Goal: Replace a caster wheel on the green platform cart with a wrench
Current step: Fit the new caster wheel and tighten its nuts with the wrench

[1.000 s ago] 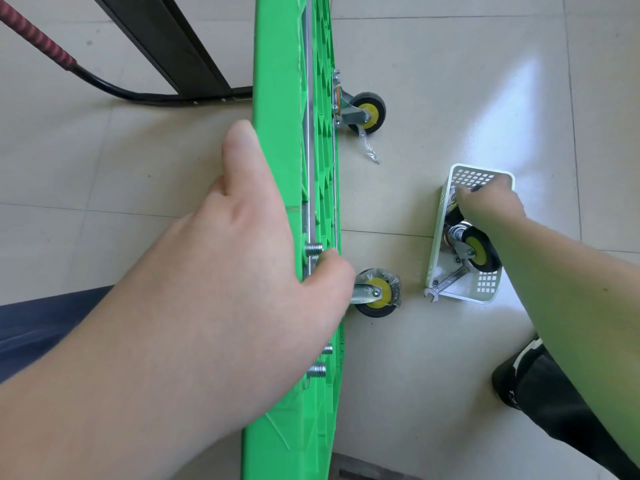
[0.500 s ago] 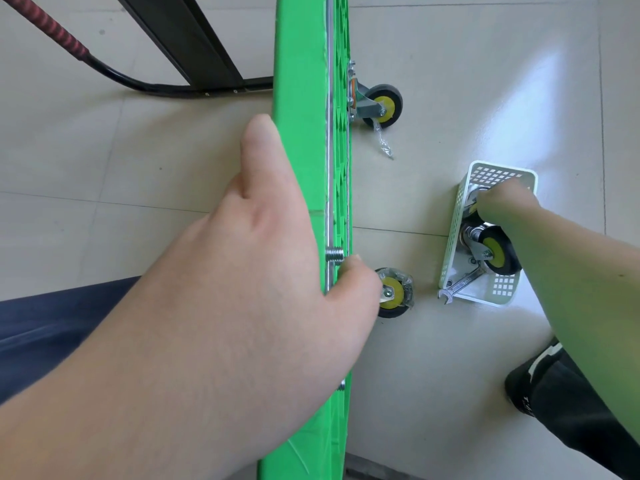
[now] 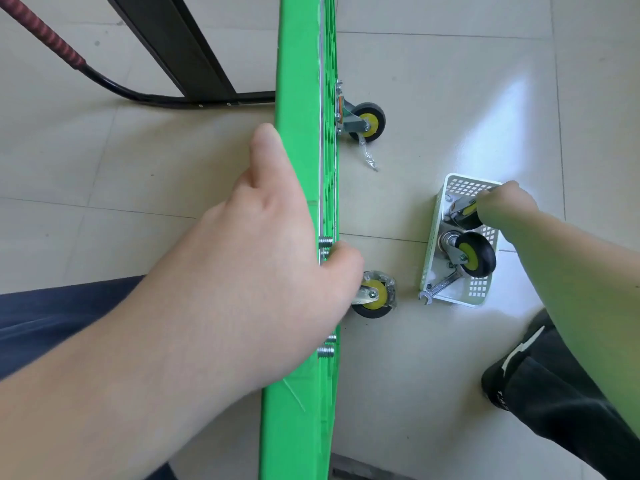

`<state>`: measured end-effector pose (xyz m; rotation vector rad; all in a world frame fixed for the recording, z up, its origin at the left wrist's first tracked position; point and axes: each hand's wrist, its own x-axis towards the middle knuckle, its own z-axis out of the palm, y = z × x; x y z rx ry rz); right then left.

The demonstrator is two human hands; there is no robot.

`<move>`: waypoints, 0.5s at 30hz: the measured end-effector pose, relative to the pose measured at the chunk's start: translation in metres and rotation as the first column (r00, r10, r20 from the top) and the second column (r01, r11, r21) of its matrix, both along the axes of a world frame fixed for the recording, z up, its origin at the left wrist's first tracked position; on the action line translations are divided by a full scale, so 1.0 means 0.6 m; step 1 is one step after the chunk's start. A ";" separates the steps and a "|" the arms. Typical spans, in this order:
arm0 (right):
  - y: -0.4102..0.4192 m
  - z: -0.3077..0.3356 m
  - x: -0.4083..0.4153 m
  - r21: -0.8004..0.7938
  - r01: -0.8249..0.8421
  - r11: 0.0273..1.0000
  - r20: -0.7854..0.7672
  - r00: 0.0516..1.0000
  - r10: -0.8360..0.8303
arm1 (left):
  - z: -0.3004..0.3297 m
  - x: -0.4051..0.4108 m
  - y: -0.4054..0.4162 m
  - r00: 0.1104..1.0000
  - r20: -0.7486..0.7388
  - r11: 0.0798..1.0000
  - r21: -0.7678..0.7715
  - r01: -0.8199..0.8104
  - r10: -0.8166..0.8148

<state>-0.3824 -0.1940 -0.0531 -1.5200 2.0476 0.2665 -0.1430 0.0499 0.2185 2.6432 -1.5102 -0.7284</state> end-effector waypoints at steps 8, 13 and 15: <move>0.025 0.103 -0.009 0.019 0.087 0.996 0.220 0.972 -0.089 | 0.007 0.001 0.017 0.996 -0.084 0.999 -0.050 -0.010 0.006; 0.075 0.213 -0.017 0.142 0.220 0.965 0.544 0.798 -0.261 | 0.011 0.002 0.019 0.992 -0.125 0.998 -0.058 0.000 -0.008; 0.101 0.260 -0.024 0.186 0.230 0.955 0.651 0.699 -0.296 | 0.011 0.003 0.020 0.991 -0.128 0.997 -0.067 0.024 -0.033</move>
